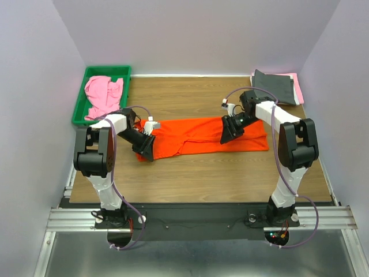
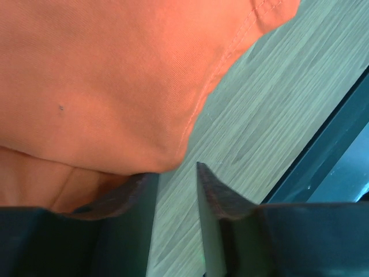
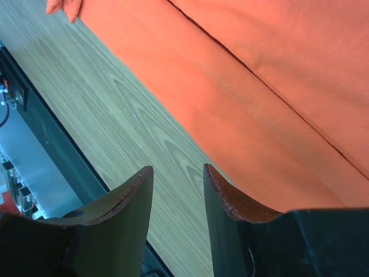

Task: Fold and stack the t-shirts
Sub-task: Fold the tshirt

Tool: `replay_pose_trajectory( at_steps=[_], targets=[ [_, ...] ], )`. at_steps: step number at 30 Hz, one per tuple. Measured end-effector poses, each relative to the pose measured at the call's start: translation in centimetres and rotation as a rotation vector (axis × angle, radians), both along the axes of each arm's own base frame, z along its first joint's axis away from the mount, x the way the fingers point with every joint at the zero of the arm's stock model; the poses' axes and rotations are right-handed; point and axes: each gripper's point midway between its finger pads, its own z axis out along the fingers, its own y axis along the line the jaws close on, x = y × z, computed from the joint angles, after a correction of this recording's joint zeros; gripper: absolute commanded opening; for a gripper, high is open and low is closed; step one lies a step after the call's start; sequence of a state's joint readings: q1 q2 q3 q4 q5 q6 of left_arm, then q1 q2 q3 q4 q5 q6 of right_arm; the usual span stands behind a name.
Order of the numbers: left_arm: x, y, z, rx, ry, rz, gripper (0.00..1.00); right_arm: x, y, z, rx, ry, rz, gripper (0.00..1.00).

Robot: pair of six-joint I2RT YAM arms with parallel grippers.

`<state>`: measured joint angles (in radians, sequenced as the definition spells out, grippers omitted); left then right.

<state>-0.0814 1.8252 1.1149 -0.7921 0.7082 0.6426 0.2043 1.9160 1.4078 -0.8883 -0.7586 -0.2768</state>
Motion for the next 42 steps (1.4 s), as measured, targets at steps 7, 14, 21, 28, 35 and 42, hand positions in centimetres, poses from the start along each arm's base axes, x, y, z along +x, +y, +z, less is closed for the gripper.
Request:
replay_pose_trajectory(
  at_steps=[7,14,21,28,35,42],
  targets=[
    [0.4,-0.3,0.7,-0.020,-0.006,-0.004,0.03,0.2,-0.1,-0.1,-0.009,-0.007,-0.002,0.46],
    [2.2,-0.8,3.7,-0.052,-0.047,-0.025,0.00,0.3,-0.3,-0.3,-0.025,-0.012,-0.005,0.45],
    [7.5,-2.1,7.7,-0.119,-0.134,-0.026,0.00,0.5,-0.6,-0.7,-0.043,-0.013,-0.006,0.45],
    [11.9,-3.4,7.4,-0.177,-0.132,-0.001,0.00,1.7,-1.4,-0.6,-0.098,-0.061,0.036,0.45],
    [15.0,-3.6,7.0,-0.217,-0.126,0.065,0.00,1.8,-4.3,-1.6,-0.235,-0.126,0.093,0.41],
    [17.8,-2.5,7.0,-0.224,-0.150,0.155,0.00,2.7,-9.8,-1.4,-0.339,-0.165,0.047,0.32]
  ],
)
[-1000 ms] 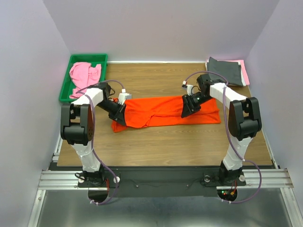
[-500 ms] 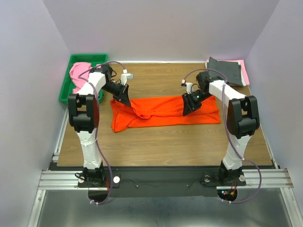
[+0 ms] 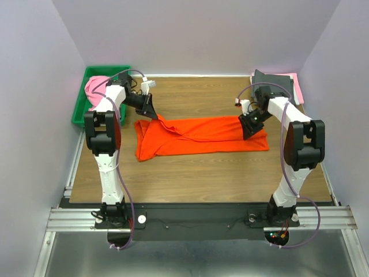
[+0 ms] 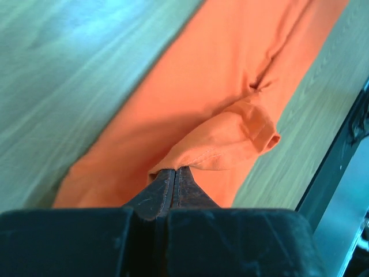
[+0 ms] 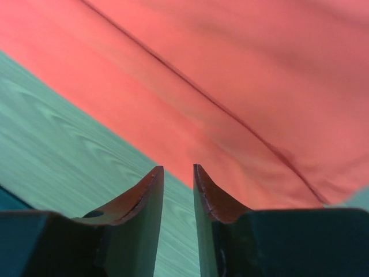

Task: Fold and stack the t-shirts
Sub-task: Fold the tshirt

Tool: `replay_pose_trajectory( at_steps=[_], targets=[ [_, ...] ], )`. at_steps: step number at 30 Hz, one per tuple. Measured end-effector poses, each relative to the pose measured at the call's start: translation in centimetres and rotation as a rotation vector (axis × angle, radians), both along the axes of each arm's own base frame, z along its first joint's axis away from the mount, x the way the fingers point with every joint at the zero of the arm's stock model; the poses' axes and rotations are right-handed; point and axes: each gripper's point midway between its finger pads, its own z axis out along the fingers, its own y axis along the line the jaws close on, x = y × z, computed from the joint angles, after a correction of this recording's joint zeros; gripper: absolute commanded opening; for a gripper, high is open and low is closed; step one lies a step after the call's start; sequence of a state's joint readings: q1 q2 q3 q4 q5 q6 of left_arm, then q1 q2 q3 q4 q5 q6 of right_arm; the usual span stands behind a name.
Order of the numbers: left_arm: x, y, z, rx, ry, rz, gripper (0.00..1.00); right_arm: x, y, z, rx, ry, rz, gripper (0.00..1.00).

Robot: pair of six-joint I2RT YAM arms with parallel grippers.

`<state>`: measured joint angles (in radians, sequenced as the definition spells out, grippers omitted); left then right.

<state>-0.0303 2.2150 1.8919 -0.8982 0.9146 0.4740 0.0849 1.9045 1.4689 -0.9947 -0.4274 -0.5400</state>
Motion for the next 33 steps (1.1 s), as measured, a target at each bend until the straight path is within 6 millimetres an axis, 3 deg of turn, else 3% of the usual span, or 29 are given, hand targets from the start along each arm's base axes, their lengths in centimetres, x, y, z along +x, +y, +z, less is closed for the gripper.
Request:
replay_pose_trajectory(
  at_steps=[4,12,19,28,33],
  targets=[
    [1.5,0.5,-0.6,-0.002,0.008,0.071,0.00,0.2,-2.1,-0.4,-0.067,-0.017,0.020,0.27],
    [3.2,0.6,-1.3,-0.012,0.015,0.146,0.00,0.0,-2.6,-0.8,-0.103,-0.018,0.089,0.26],
    [2.9,1.5,-2.6,0.000,0.052,0.188,0.00,0.6,-3.3,-2.0,-0.138,-0.010,0.131,0.14],
    [2.8,2.4,-3.4,0.014,0.074,0.222,0.00,0.3,-4.5,-2.4,-0.201,-0.012,0.191,0.15],
    [2.8,2.3,-3.4,0.013,0.074,0.220,0.00,1.4,-4.6,-2.9,-0.213,-0.017,0.144,0.17]
  ],
)
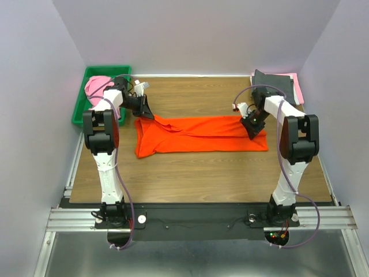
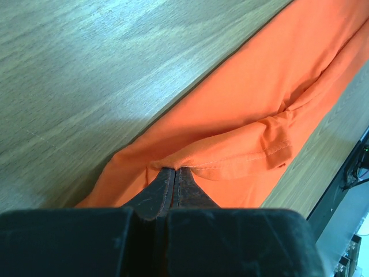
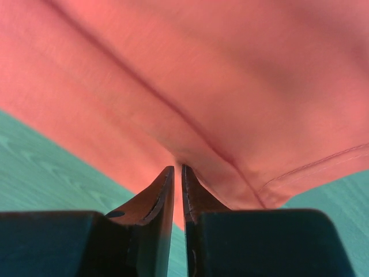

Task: Fold and stack the t-shirts
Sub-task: Fold the tshirt

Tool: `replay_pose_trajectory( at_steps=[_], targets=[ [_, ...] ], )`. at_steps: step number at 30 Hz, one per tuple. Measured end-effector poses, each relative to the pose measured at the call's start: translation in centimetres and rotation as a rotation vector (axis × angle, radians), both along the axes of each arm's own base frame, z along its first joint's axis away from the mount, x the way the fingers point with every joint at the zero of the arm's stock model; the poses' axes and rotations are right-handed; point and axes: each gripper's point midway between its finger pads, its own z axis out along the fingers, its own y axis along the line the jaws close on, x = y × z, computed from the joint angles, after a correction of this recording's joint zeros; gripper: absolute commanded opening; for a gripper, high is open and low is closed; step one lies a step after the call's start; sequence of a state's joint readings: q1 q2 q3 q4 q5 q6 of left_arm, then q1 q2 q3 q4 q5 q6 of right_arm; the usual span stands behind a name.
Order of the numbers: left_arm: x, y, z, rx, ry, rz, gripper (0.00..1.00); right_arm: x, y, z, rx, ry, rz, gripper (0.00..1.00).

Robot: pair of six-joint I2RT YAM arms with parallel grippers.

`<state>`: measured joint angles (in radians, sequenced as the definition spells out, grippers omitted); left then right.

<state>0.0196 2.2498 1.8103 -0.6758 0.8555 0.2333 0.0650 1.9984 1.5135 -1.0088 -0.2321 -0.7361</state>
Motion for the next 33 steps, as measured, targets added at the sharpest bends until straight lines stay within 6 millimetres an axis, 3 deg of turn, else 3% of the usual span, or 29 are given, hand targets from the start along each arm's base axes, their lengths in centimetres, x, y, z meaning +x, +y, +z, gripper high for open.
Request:
replay_pose_trajectory(
  at_steps=[8,12,14,16,20,24,33],
  targets=[
    [0.0,0.0,0.0,0.000,0.001,-0.001,0.00,2.7,-0.3,0.7,0.021,-0.050,-0.089,0.22],
    [-0.1,0.0,-0.1,0.001,0.002,-0.002,0.00,3.9,-1.1,0.6,0.026,-0.052,-0.149,0.34],
    [-0.1,0.0,-0.1,0.000,0.003,-0.003,0.00,4.9,-0.8,0.6,0.054,-0.058,-0.175,0.37],
    [-0.2,0.0,-0.1,0.001,0.005,-0.003,0.00,6.0,-0.2,1.3,0.097,-0.074,-0.201,0.47],
    [-0.4,0.0,-0.1,-0.001,0.016,-0.003,0.00,8.9,3.3,5.0,0.286,-0.152,-0.230,0.53],
    [-1.0,-0.2,-0.2,-0.020,0.042,-0.006,0.00,10.2,7.6,7.2,0.395,-0.202,-0.169,0.59],
    [-2.0,-0.9,0.0,-0.070,0.106,0.007,0.00,8.4,23.9,10.4,0.495,-0.305,0.218,0.59]
  ],
)
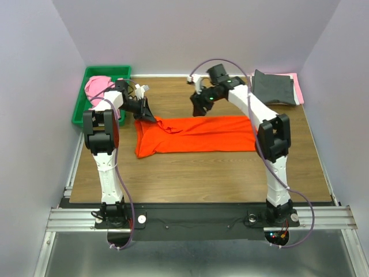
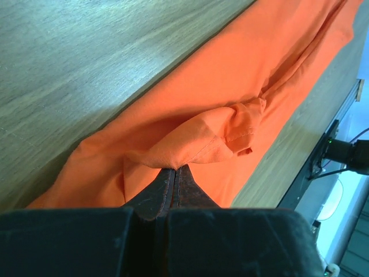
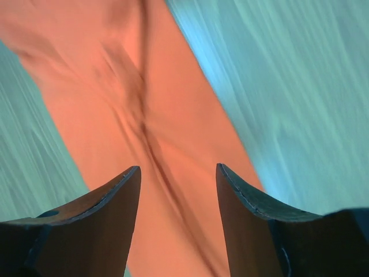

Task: Fold and stack the t-shirts
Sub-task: Fold the tshirt

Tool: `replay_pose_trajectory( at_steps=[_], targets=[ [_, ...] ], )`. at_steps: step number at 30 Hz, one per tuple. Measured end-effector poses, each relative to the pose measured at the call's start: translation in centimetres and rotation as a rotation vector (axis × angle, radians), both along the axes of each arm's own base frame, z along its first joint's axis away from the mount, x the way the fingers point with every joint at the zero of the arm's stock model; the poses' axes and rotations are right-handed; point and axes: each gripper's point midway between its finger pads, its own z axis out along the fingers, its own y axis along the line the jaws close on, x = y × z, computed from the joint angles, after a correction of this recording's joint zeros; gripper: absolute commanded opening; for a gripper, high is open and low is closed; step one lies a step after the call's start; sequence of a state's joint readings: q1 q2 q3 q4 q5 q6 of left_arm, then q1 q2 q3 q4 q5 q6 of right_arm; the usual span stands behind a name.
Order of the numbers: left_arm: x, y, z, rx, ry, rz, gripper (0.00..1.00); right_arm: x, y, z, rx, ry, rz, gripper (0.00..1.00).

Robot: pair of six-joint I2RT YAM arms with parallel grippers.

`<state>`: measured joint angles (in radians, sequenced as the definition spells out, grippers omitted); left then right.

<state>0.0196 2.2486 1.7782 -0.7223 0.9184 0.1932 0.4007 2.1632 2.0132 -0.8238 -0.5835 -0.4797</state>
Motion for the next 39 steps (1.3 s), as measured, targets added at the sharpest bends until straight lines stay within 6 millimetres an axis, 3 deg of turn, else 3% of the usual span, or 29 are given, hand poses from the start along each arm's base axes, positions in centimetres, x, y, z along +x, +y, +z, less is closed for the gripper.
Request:
replay_pose_trajectory(
  at_steps=[3,6,12,16,19,30,39],
  targets=[
    [0.0,-0.1,0.1,-0.010,0.016,0.014,0.00,-0.2,4.6,0.6,0.023,-0.065,0.083,0.58],
    [0.1,-0.2,0.2,-0.018,0.027,0.028,0.00,-1.2,8.1,-0.1,0.024,-0.088,0.143,0.58],
    [0.3,-0.4,0.3,-0.026,0.034,0.041,0.00,-2.3,11.9,-3.6,-0.009,-0.072,0.194,0.58],
    [0.3,-0.4,0.3,-0.026,0.036,0.043,0.00,-2.2,12.9,-5.7,-0.036,-0.061,0.189,0.57],
    [0.3,-0.4,0.4,-0.026,0.036,0.043,0.00,-1.8,13.2,-6.3,-0.048,-0.072,0.179,0.57],
    [0.6,-0.4,0.7,-0.027,0.024,0.045,0.00,-1.8,13.6,-6.3,-0.049,-0.082,0.180,0.55],
    [0.7,-0.4,0.7,-0.028,0.026,0.050,0.00,-2.6,14.5,-6.2,-0.047,-0.092,0.209,0.38]
  ],
)
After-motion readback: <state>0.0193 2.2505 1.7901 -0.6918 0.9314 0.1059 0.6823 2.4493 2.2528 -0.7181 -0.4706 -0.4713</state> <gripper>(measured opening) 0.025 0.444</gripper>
